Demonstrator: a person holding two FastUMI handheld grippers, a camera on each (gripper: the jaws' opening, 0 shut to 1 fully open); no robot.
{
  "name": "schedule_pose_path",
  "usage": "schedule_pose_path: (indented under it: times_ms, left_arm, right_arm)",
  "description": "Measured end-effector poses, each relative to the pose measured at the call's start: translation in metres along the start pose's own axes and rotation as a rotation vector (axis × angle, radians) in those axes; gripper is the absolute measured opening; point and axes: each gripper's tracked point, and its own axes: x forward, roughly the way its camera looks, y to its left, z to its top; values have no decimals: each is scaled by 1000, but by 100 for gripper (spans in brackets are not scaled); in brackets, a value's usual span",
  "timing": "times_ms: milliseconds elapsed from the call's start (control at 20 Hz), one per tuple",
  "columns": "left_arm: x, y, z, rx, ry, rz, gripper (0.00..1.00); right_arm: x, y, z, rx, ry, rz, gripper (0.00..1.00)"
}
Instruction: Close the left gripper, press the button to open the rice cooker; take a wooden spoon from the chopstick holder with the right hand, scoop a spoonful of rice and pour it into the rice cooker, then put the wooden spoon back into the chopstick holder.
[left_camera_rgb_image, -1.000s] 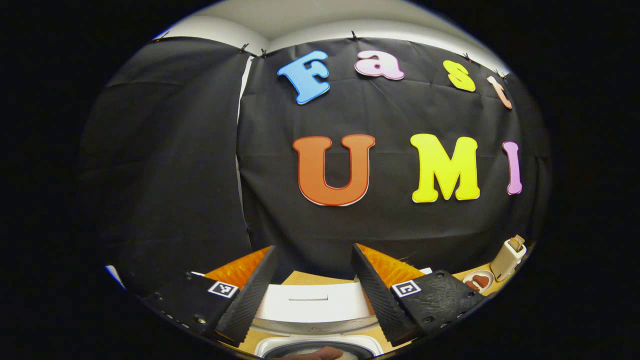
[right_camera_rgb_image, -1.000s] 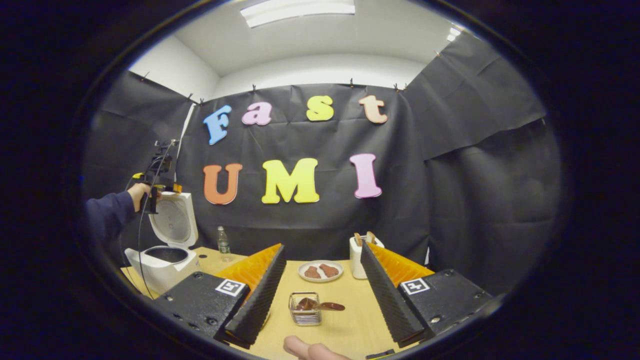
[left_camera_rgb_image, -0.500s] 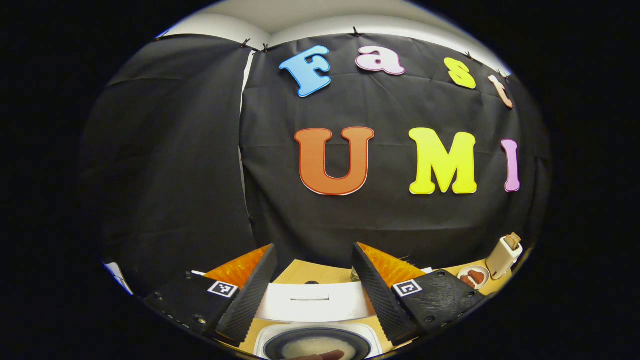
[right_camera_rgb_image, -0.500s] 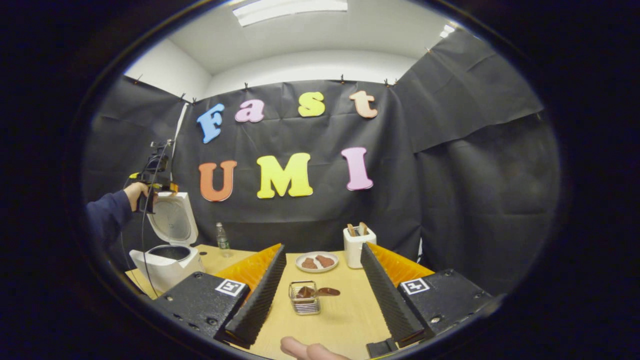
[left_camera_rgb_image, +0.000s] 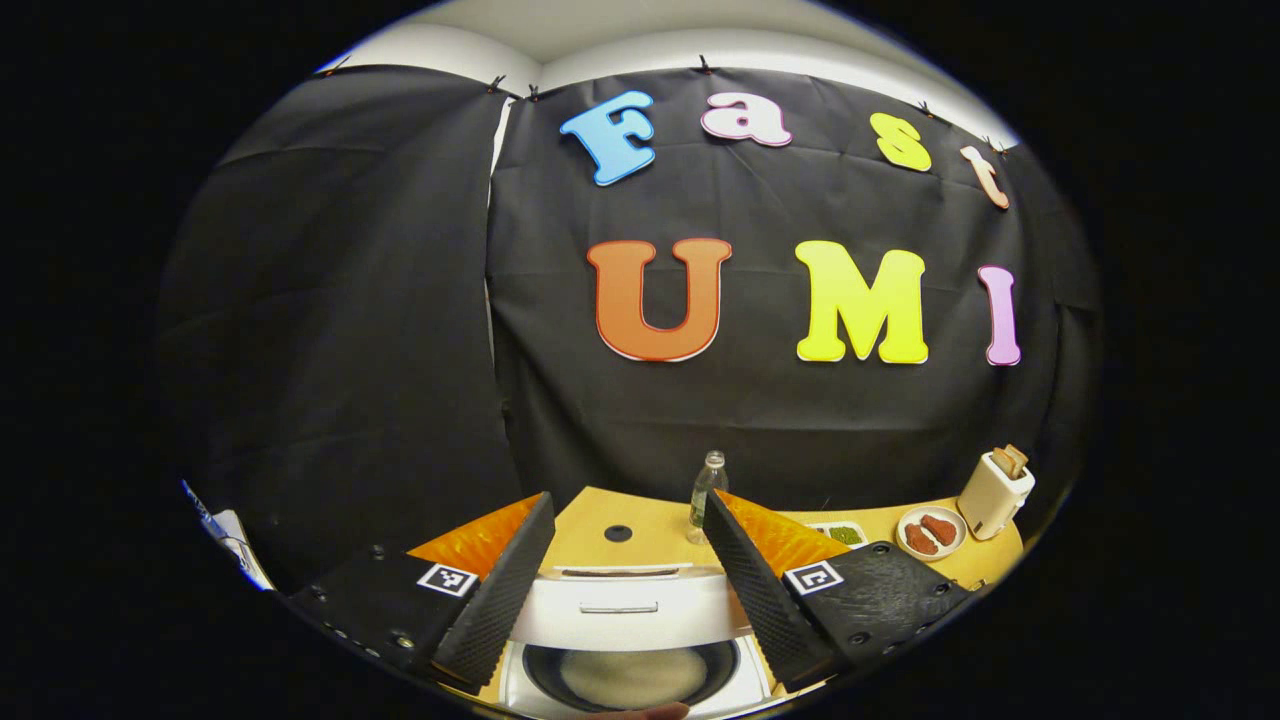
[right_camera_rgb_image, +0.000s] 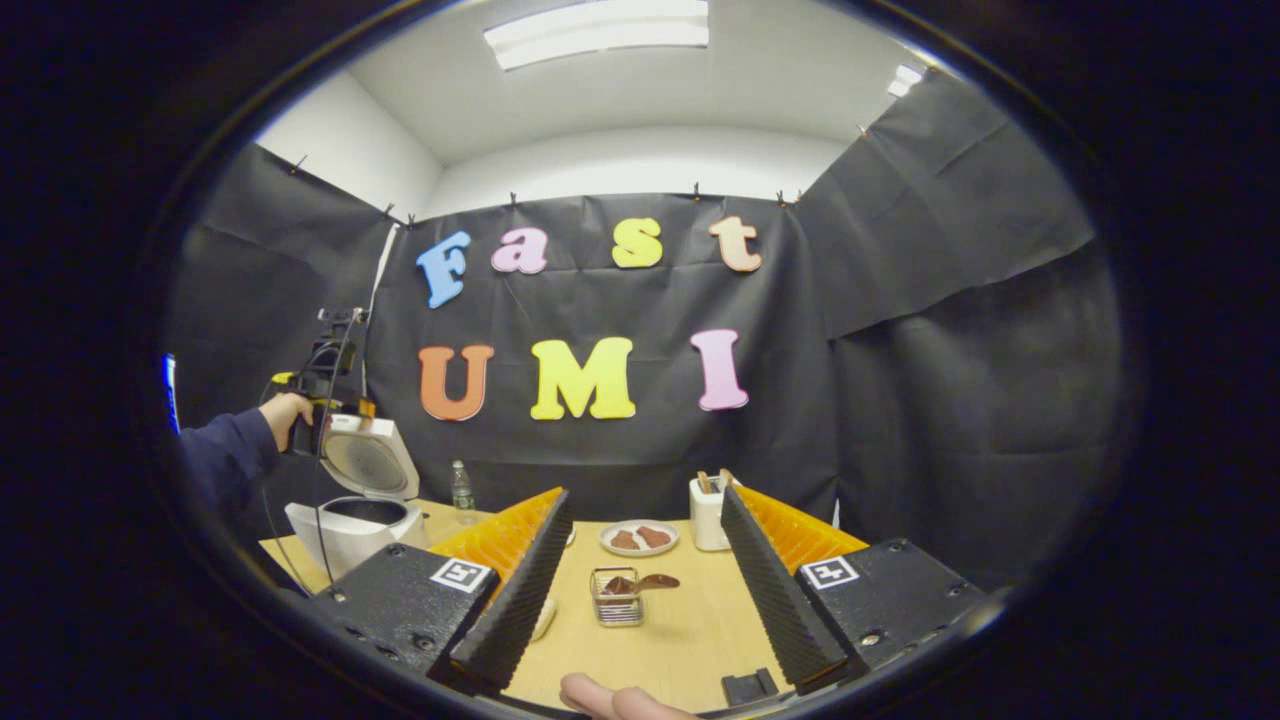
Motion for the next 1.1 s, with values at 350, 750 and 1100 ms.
schedule_pose_path:
  times_ms: [350,750,1100]
  left_arm:
    - [-27,-8,-47,11,92,-35,95]
    - [-49,-4,-116,49,344,-23,94]
    - [-60,0,-167,48,503,-66,95]
  right_arm:
    - [-22,13,15,5,-35,20,94]
    - [-31,48,12,-23,-21,84,97]
    - [-36,62,8,-49,-17,115,97]
